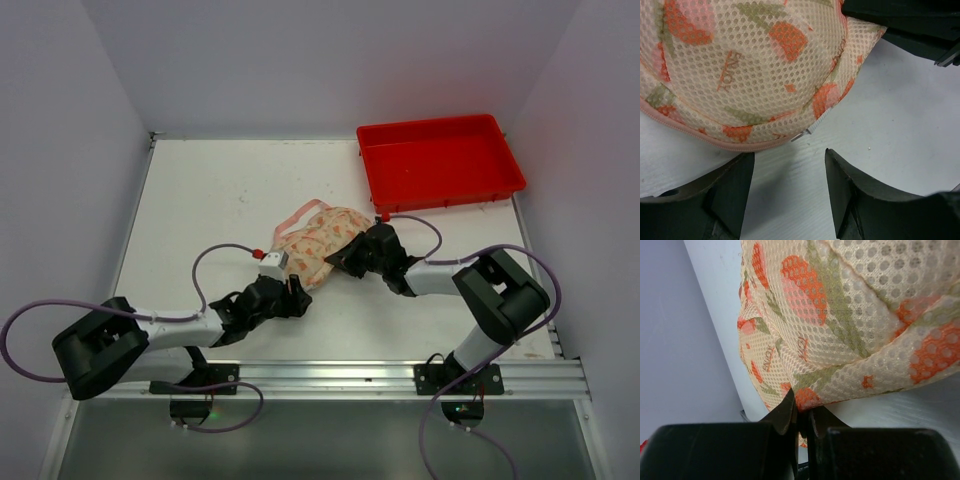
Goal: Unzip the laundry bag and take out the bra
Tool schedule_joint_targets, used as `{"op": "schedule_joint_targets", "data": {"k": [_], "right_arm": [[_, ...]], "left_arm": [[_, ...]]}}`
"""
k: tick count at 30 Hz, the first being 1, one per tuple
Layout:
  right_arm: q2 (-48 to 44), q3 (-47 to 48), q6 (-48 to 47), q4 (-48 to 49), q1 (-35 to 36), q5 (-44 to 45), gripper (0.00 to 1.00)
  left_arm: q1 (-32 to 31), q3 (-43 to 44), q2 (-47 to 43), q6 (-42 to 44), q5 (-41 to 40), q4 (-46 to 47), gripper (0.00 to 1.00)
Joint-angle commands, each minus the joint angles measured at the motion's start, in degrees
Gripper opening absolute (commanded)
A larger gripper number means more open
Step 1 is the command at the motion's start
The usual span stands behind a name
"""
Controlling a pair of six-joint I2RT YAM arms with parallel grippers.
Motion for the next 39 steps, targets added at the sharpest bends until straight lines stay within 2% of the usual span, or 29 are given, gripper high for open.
{"op": "schedule_joint_targets", "data": {"k": [1,7,18,27,33,39], "right_arm": [[-1.27,-0.26,1.91,2.52,-0.06,-1.22,0.0],[-1.36,-1.14,3.58,3.66,-0.24,-2.19,0.0],[-1.27,-1.84,5.52,4.98,-0.41,-3.68,0.0],[-0.83,-2.28,6.66,6.12,-0.32,-4.65,0.0],[-0.83,-2.46,6.84,6.13,-0.41,-4.56,0.0],[-0.92,-2.55,7.1,6.21,-0.41,-4.48,0.0]], "left_arm": [[-0.25,-0.94,1.34,0.17,-3.14,10.45,0.62],[-0.34,-3.31,2.05,-0.8,-2.26,17.65,0.58],[-0.86,-4.89,3.98,-3.43,-1.12,25.04,0.5],[-2.09,-4.8,4.86,-5.98,-0.76,26.8,0.42],[-2.45,-4.89,5.04,-6.33,-1.2,26.72,0.34],[-2.45,-5.42,5.21,-7.04,-1.47,27.51,0.15]]}}
